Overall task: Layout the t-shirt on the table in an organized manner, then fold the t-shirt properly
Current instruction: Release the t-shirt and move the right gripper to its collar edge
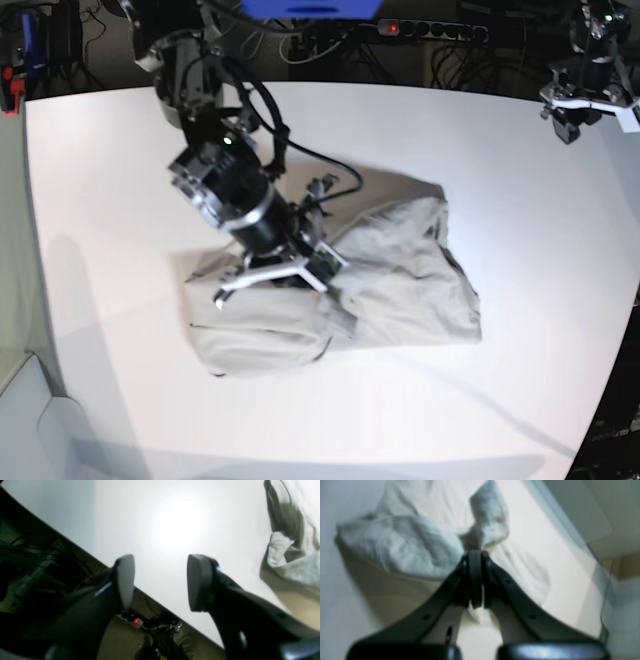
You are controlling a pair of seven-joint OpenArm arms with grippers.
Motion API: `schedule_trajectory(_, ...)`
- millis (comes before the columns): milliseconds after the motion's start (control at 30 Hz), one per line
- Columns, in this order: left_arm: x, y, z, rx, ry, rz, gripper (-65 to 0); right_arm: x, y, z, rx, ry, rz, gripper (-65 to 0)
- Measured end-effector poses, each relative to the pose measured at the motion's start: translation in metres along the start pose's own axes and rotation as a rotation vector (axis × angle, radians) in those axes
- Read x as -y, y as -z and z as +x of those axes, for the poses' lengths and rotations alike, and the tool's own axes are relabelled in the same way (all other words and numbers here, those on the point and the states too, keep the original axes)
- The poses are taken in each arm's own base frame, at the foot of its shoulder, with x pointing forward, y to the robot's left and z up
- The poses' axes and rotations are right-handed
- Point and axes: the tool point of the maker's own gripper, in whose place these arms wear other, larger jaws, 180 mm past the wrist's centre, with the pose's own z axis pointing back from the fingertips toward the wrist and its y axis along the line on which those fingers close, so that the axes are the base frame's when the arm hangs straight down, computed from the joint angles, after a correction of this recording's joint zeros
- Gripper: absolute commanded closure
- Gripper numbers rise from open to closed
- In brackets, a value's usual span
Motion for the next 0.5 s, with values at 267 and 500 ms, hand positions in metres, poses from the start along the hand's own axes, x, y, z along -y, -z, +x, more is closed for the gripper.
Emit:
schedule_trajectory(267, 0.033, 0.013, 0.029, 0.076, -0.110, -0.119, -32.5, -0.052, -0.039, -0.100, -0.241, 0.066, 0.100, 0.0)
schedule_trajectory(500, 0.078, 0.030, 0.038, -0.010, -0.169, -0.247, -32.5, -0.094, -0.063, -0.133, -0.336, 0.099, 0.194, 0.0)
